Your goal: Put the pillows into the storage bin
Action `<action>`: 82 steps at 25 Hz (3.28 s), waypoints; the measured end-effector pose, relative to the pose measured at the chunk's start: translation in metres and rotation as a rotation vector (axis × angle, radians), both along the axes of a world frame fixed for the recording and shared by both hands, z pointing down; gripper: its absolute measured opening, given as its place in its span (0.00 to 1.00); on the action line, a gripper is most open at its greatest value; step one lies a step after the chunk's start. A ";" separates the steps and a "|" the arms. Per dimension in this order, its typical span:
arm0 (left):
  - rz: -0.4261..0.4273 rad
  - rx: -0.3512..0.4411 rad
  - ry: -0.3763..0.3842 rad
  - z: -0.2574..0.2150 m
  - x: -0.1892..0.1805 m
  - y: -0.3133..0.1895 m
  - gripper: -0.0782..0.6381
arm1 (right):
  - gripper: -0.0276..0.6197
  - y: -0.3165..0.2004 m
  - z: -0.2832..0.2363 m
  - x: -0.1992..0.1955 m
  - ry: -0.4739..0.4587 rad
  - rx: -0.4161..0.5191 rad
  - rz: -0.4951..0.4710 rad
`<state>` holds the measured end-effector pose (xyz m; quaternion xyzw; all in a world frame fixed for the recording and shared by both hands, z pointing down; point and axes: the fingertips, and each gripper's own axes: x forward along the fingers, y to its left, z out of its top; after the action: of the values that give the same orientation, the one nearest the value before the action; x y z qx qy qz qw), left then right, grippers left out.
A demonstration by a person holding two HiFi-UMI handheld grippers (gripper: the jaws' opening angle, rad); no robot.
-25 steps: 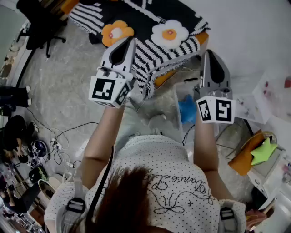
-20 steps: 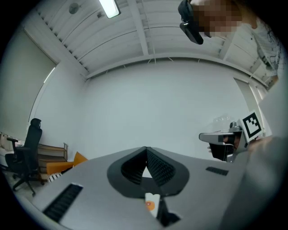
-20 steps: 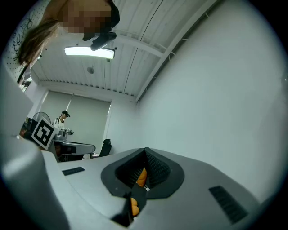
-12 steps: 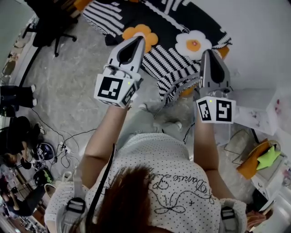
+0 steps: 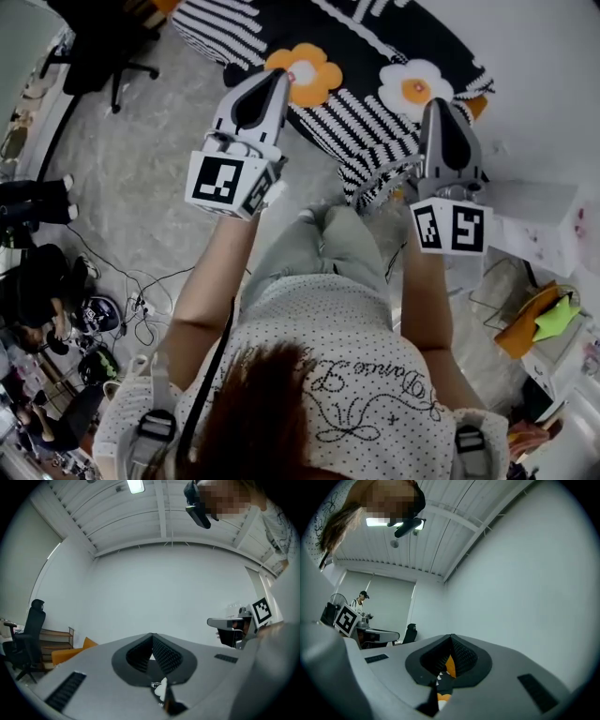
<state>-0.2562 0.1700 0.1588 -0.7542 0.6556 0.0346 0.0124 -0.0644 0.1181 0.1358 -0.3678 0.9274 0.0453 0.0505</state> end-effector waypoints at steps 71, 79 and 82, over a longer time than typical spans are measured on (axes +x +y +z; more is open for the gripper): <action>0.224 -0.523 0.175 0.453 -0.243 -0.385 0.11 | 0.08 -0.338 0.471 -0.189 0.114 -0.573 0.283; 0.122 -0.654 0.204 0.550 -0.264 -0.362 0.16 | 0.14 -0.317 0.579 -0.190 0.101 -0.734 0.271; 0.124 -0.734 0.208 0.583 -0.267 -0.350 0.27 | 0.25 -0.307 0.617 -0.198 0.154 -0.794 0.243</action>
<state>-0.5229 -0.1803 0.7418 -0.7392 0.5754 -0.1252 -0.3269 -0.2624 -0.1892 0.7531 -0.4609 0.8238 -0.2828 -0.1703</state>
